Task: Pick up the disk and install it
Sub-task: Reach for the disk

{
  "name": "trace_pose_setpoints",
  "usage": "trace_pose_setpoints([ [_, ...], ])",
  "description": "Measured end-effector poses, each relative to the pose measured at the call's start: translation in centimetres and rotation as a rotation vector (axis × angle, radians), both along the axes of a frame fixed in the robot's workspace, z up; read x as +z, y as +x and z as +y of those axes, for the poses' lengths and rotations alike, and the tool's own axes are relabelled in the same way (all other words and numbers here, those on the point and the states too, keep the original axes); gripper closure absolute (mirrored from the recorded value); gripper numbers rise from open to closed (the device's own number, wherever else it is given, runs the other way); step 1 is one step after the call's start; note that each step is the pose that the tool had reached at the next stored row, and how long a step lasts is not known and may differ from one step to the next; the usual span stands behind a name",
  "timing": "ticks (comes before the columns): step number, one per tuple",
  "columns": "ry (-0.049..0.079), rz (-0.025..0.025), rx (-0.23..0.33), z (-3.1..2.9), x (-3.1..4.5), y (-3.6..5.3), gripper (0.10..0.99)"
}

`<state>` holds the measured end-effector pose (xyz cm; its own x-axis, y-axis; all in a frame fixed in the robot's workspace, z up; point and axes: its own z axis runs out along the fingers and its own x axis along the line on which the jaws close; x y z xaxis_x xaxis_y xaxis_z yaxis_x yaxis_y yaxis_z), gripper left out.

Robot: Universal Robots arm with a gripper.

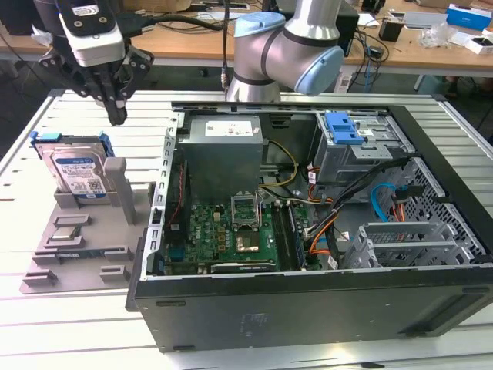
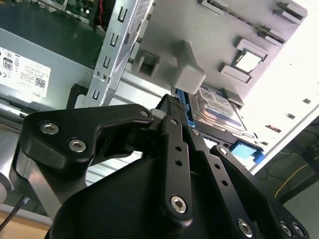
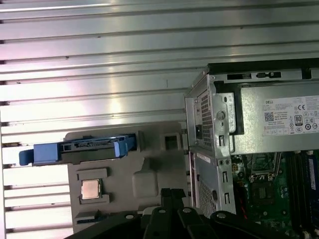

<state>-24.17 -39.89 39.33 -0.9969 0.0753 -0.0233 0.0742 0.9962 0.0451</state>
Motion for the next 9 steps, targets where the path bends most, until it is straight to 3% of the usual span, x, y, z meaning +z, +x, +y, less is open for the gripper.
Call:
trace_pose_setpoints([
  [9, 0.0, 0.0, 0.0, 0.0, 0.0, -2.69, 0.98],
])
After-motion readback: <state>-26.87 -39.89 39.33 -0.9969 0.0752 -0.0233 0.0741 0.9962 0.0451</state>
